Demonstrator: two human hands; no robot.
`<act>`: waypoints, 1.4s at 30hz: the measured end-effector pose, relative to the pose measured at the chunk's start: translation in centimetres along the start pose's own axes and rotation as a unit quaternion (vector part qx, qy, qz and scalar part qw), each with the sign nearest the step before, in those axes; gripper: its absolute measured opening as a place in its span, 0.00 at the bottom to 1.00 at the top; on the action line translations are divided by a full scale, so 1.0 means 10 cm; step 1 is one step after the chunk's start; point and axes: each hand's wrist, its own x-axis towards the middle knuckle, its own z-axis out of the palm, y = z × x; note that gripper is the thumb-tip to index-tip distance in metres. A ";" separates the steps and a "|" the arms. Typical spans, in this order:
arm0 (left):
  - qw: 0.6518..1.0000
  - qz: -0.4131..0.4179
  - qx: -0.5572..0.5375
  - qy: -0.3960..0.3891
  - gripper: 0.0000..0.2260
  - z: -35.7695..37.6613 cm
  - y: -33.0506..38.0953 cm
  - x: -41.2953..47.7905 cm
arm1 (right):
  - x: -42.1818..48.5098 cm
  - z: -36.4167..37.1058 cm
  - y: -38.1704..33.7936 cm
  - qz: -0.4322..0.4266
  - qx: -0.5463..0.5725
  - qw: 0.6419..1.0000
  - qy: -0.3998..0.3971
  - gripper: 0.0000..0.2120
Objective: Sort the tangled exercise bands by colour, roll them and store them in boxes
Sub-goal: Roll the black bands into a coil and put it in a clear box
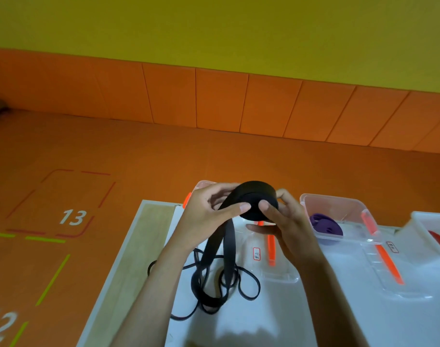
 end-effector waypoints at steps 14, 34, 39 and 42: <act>0.999 -0.017 -0.038 -0.013 0.17 -0.15 0.01 -0.05 | -0.06 -0.08 -0.05 0.008 -0.032 0.999 -0.042 0.18; 0.999 -0.038 -0.014 -0.031 0.15 -0.08 0.03 -0.12 | -0.07 -0.11 -0.12 0.040 -0.107 0.992 -0.060 0.19; 0.999 -0.039 -0.004 -0.006 0.13 -0.05 -0.02 -0.13 | -0.09 -0.08 -0.01 0.003 0.006 0.999 -0.038 0.18; 0.999 -0.024 0.016 -0.024 0.12 -0.09 -0.02 -0.15 | -0.06 -0.11 -0.01 0.024 -0.101 0.993 -0.063 0.22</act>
